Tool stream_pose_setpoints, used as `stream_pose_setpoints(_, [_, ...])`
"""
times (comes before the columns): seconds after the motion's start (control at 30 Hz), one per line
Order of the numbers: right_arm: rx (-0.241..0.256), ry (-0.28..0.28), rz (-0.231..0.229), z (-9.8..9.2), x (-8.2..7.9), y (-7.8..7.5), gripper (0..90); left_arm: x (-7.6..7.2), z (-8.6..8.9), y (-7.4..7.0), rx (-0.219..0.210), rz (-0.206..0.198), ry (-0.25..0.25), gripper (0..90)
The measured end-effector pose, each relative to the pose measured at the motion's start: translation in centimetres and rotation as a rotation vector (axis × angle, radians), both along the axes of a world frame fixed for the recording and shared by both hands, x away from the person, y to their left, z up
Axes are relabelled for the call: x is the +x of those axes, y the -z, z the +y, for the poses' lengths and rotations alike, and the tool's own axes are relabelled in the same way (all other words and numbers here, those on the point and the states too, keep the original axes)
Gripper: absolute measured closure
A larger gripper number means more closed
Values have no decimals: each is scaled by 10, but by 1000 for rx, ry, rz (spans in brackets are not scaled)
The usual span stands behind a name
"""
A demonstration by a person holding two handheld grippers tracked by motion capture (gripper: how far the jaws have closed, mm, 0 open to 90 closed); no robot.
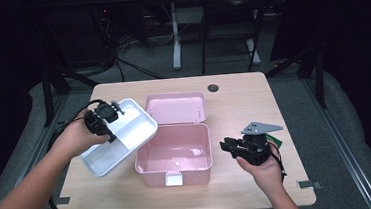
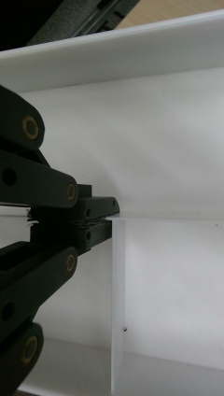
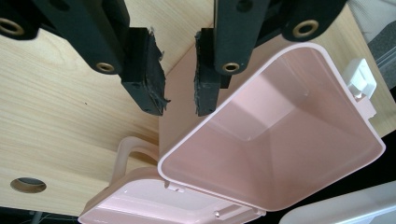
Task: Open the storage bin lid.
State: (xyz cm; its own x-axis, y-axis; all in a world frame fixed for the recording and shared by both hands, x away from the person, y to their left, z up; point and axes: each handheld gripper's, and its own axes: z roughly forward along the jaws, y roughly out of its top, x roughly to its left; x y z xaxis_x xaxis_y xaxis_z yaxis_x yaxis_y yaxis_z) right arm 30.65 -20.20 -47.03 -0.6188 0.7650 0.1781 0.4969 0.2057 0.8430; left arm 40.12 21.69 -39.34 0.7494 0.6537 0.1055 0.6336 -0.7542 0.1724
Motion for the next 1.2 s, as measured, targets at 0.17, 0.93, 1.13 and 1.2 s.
stream_pose_setpoints(0.17, [-4, 0, 0, 1, 0, 0, 720, 1, 30, 6, 3, 10, -66, 894])
stream_pose_setpoints(0.93, [2, 12, -10, 1, 0, -1, 635, 9, 57, 79, -13, 73, -175, 894])
stream_pose_setpoints(1.13, [7, 12, -5, 0, 1, 0, 616, 12, 60, 107, -31, 103, -208, 894])
stream_pose_setpoints(1.2, [9, 11, -6, 1, 1, 0, 611, 14, 60, 115, -31, 106, -218, 893])
